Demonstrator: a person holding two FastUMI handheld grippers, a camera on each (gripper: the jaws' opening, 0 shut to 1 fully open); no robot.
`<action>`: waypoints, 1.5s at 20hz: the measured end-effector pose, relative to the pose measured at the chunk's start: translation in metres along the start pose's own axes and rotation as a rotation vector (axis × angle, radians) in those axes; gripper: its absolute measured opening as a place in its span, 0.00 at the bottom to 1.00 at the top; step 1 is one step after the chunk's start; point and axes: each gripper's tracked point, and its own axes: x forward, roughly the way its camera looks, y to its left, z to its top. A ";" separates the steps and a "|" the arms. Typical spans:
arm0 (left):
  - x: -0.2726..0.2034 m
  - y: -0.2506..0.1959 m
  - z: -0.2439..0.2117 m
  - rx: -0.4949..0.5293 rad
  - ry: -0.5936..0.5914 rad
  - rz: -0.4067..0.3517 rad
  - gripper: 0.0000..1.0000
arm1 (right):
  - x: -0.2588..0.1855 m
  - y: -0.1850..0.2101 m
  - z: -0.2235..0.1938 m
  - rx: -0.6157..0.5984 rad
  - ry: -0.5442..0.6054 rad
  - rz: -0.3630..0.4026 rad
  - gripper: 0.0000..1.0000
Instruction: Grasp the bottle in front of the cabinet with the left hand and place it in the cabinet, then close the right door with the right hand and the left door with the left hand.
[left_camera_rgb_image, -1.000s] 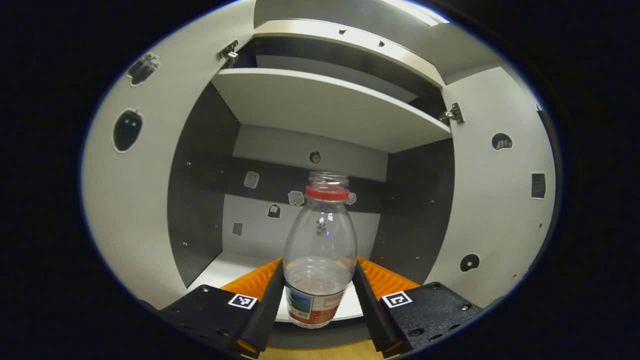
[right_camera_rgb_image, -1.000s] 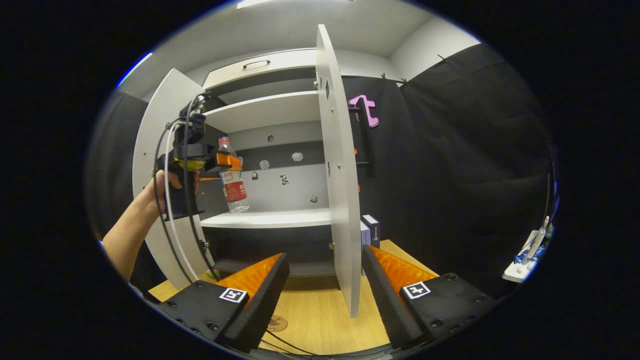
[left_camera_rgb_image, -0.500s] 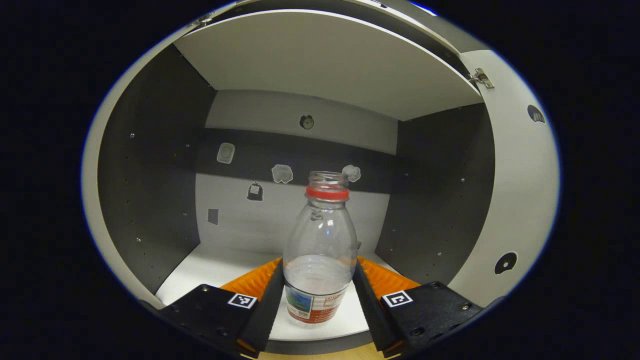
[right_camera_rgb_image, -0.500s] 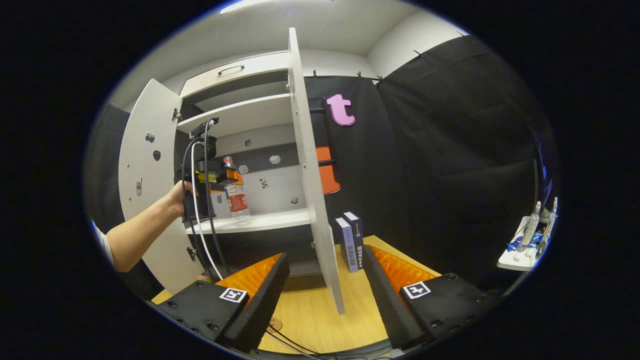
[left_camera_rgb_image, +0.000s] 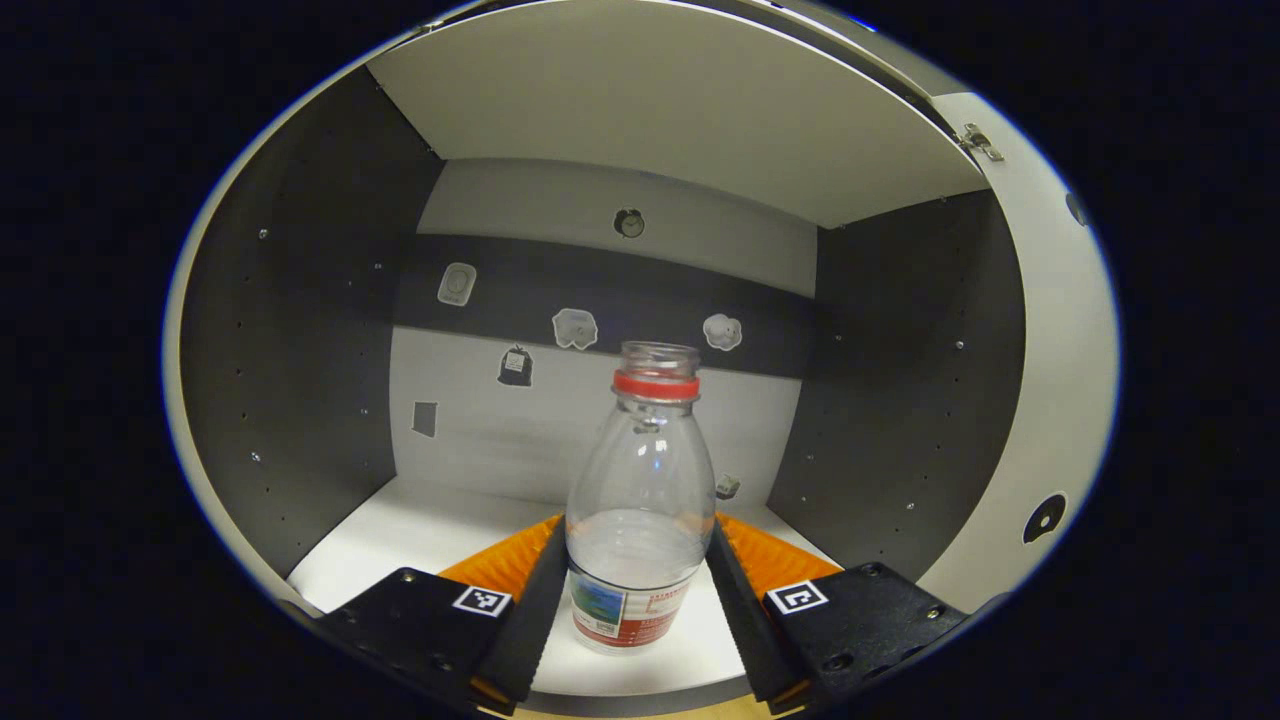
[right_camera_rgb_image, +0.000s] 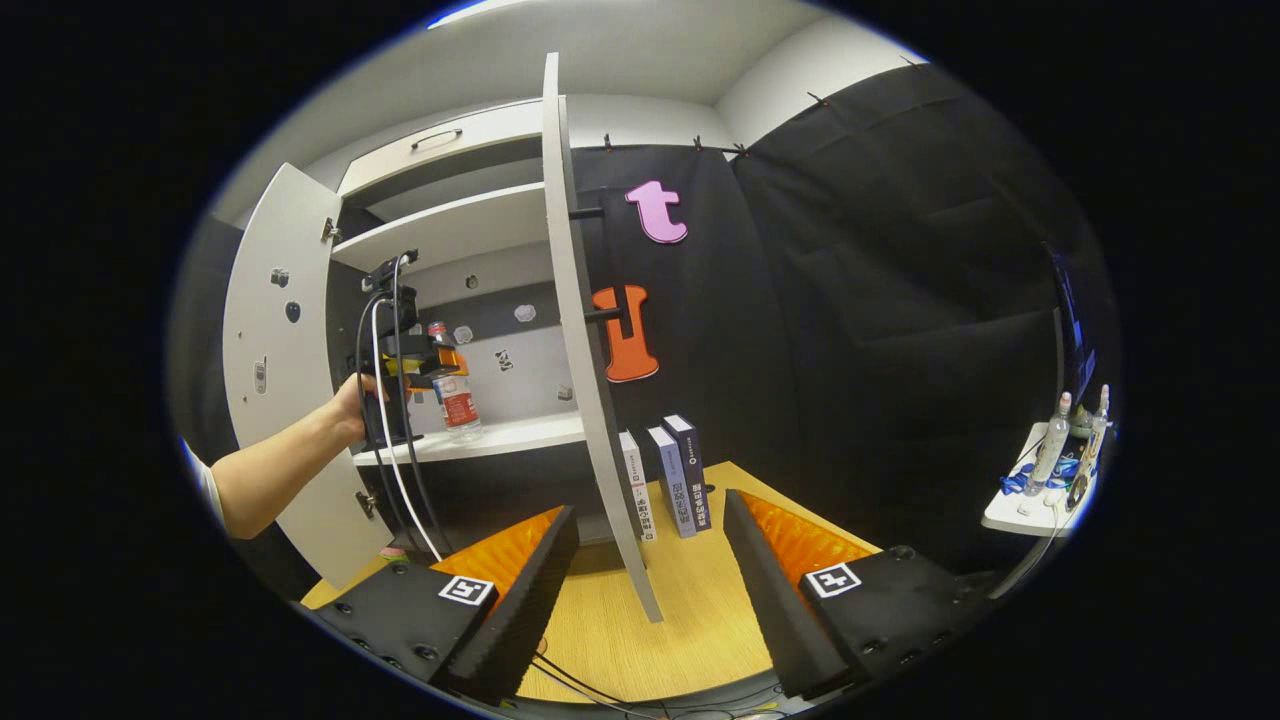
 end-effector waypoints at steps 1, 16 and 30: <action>0.000 0.002 -0.001 0.006 0.003 0.008 0.79 | 0.000 0.000 0.000 0.003 0.001 0.002 0.97; -0.084 -0.006 0.090 0.014 -0.254 0.014 0.94 | -0.006 0.003 -0.003 0.010 0.021 0.038 0.97; -0.271 -0.017 0.051 -0.022 -0.314 0.040 0.94 | 0.006 0.047 -0.010 -0.027 0.035 0.206 0.97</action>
